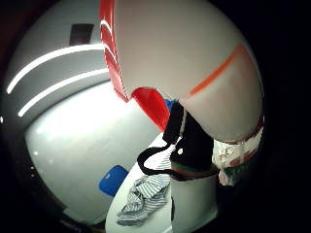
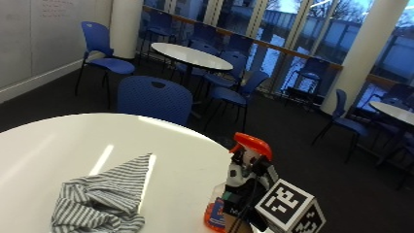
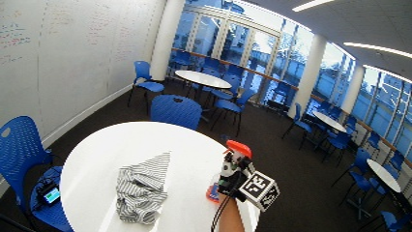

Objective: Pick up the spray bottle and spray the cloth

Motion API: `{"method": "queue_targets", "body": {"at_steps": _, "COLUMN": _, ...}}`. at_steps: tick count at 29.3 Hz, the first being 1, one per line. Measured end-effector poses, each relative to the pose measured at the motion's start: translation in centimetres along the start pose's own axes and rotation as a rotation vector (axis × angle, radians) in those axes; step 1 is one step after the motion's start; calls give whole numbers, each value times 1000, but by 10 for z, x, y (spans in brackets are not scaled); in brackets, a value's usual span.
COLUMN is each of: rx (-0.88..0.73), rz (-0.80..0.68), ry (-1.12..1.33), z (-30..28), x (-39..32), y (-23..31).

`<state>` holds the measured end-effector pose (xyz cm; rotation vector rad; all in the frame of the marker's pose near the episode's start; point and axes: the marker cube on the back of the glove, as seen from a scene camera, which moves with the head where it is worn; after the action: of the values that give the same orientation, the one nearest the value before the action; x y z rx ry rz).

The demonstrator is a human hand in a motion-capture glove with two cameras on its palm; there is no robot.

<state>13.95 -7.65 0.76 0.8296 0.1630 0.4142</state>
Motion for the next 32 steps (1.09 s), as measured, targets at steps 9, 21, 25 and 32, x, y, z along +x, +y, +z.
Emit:
{"method": "queue_targets", "body": {"at_steps": 9, "rx": -11, "rz": -72, "ry": -33, "z": 22, "x": -32, "y": -19}}
{"method": "queue_targets", "body": {"at_steps": 21, "rx": -138, "rz": -577, "ry": 117, "z": 20, "x": -116, "y": -104}}
{"method": "queue_targets", "body": {"at_steps": 25, "rx": -150, "rz": -761, "ry": 217, "z": 10, "x": -147, "y": -132}}
{"method": "queue_targets", "body": {"at_steps": 32, "rx": -124, "rz": -1047, "ry": 389, "z": -1, "x": -200, "y": -155}}
